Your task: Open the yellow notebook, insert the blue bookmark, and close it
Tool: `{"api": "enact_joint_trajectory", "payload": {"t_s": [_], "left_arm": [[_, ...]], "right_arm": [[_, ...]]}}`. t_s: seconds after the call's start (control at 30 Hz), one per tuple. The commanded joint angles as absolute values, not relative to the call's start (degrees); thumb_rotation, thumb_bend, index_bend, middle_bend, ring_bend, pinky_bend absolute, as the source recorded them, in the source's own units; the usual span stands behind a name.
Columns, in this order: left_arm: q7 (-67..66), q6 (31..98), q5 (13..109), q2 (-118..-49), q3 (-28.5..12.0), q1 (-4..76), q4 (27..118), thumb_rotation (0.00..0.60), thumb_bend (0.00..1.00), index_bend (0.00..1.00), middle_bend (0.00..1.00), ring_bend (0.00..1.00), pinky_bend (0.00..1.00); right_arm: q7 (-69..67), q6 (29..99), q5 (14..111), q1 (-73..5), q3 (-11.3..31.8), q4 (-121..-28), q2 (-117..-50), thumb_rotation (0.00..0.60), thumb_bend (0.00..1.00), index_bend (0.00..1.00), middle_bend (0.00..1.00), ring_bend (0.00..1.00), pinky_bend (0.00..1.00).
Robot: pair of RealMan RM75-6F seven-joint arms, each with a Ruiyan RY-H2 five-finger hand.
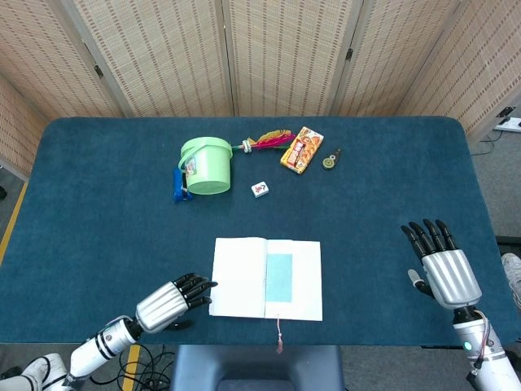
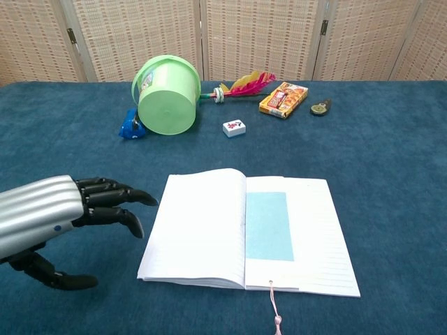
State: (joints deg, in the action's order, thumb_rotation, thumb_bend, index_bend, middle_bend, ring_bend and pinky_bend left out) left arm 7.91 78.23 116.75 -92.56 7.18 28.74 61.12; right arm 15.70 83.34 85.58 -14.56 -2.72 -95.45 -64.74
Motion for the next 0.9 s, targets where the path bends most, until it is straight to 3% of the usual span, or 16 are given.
{"api": "enact_joint_trajectory", "payload": {"t_s": [0.03, 0.9], "left_arm": [[7.0, 76.7, 115.8, -94.8, 7.6, 29.5, 59.4, 0.6, 0.22, 0.33, 0.16, 0.19, 0.22], [5.6, 73.2, 109.2, -101.2, 7.9, 32.3, 56.6, 0.6, 0.22, 0.32, 0.16, 0.19, 0.22]], "right_arm": [[15.4, 83.2, 85.8, -14.3, -2.5, -95.4, -64.7, 0.6, 0.24, 0.09, 0.1, 0.0, 0.0], [12.9, 82.7, 87.0, -11.8, 0.1, -93.7, -64.8, 0.6, 0.24, 0.09, 0.09, 0.0, 0.0]]}}
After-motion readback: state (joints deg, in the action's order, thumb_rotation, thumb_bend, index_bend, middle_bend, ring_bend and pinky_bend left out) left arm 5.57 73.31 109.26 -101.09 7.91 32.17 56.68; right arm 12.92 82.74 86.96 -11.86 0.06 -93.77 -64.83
